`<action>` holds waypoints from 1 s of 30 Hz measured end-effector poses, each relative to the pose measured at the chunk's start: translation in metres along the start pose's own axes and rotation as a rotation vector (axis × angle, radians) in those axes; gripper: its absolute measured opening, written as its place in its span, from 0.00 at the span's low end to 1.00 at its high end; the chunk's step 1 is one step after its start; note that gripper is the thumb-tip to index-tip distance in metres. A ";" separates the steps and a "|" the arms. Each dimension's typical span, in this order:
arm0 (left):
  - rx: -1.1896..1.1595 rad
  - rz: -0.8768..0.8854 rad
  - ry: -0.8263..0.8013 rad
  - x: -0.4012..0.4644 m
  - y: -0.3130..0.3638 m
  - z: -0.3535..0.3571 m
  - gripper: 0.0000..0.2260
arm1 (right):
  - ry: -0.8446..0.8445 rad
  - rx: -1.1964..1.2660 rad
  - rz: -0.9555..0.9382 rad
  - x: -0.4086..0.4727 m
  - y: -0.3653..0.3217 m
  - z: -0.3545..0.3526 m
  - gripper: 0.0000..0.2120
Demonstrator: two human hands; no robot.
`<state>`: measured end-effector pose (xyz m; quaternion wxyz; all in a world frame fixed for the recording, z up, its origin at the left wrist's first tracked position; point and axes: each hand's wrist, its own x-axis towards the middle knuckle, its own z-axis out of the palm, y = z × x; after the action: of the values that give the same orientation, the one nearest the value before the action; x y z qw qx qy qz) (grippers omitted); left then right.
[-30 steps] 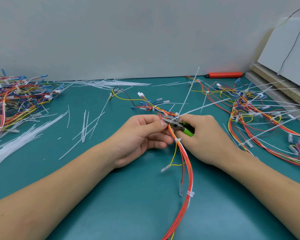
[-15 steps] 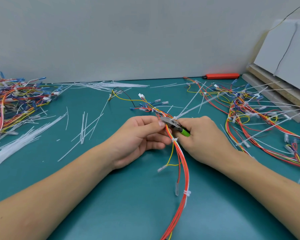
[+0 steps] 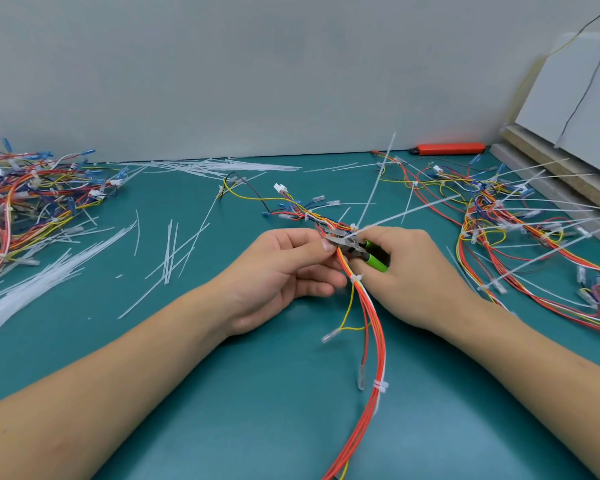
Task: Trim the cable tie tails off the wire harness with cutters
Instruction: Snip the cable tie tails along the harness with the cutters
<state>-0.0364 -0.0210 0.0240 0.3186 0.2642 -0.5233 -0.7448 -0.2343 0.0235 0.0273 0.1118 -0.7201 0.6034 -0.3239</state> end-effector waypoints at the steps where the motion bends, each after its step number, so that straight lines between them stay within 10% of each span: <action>1: 0.002 0.000 0.000 0.000 0.000 0.000 0.07 | -0.002 0.002 0.006 0.000 0.000 0.000 0.11; 14: 0.003 -0.002 -0.003 -0.001 0.001 0.002 0.07 | 0.001 -0.075 0.008 -0.003 0.000 0.000 0.22; 30: -0.028 -0.027 -0.056 0.000 0.001 -0.003 0.07 | 0.007 0.003 -0.053 0.001 0.006 0.000 0.03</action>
<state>-0.0343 -0.0227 0.0240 0.2977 0.2459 -0.5180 -0.7633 -0.2389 0.0214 0.0239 0.1020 -0.7344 0.5841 -0.3303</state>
